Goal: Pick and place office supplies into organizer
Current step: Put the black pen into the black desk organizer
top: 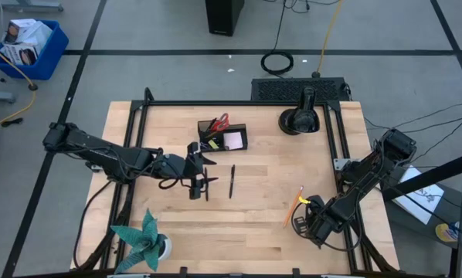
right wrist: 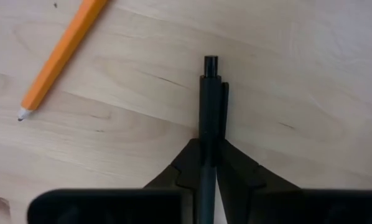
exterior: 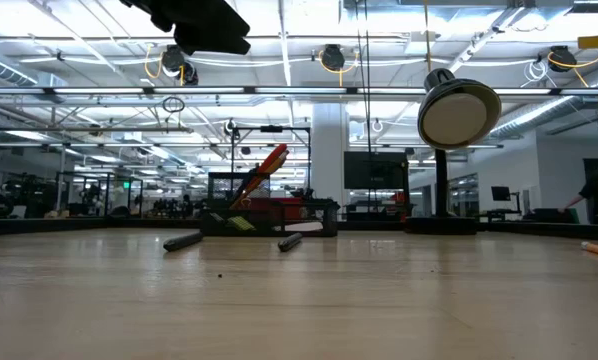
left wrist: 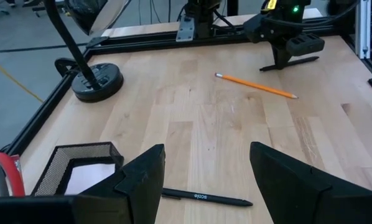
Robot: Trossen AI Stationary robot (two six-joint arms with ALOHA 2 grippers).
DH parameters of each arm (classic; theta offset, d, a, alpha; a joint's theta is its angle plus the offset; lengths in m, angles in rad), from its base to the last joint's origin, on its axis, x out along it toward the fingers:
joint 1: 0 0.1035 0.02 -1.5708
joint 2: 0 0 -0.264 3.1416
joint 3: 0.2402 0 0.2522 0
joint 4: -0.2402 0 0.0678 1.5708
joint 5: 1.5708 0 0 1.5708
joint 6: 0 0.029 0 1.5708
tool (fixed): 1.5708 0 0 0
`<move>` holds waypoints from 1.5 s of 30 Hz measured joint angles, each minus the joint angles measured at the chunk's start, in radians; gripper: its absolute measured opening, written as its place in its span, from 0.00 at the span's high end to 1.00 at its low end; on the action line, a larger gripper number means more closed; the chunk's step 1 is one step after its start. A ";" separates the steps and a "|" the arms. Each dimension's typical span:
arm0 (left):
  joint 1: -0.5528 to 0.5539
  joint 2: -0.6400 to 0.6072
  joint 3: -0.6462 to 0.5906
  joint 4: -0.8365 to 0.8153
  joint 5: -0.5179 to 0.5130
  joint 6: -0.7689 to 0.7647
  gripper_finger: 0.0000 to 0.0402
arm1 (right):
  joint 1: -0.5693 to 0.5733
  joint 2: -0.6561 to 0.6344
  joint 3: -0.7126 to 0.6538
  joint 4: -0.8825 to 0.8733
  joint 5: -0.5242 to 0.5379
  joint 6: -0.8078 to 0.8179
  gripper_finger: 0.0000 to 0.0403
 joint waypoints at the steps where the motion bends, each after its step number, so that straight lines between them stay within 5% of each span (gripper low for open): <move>1: 0.001 0.000 0.000 0.001 0.000 0.000 0.40 | 0.000 0.000 0.000 0.000 0.005 -0.005 0.93; 11: 0.002 0.000 0.000 0.001 0.000 0.003 0.40 | -0.001 -0.037 0.000 0.005 0.074 -0.026 0.93; 17: 0.002 0.000 0.000 0.000 0.000 0.003 0.40 | -0.006 -0.104 -0.005 -0.009 0.275 -0.032 0.93; 28: 0.002 0.015 0.001 0.010 -0.001 -0.044 0.40 | -0.045 -0.145 -0.002 -0.010 0.367 -0.160 0.93; 45: 0.002 0.051 0.001 0.257 0.021 -0.192 0.41 | -0.139 -0.147 -0.001 0.308 0.752 -0.826 0.93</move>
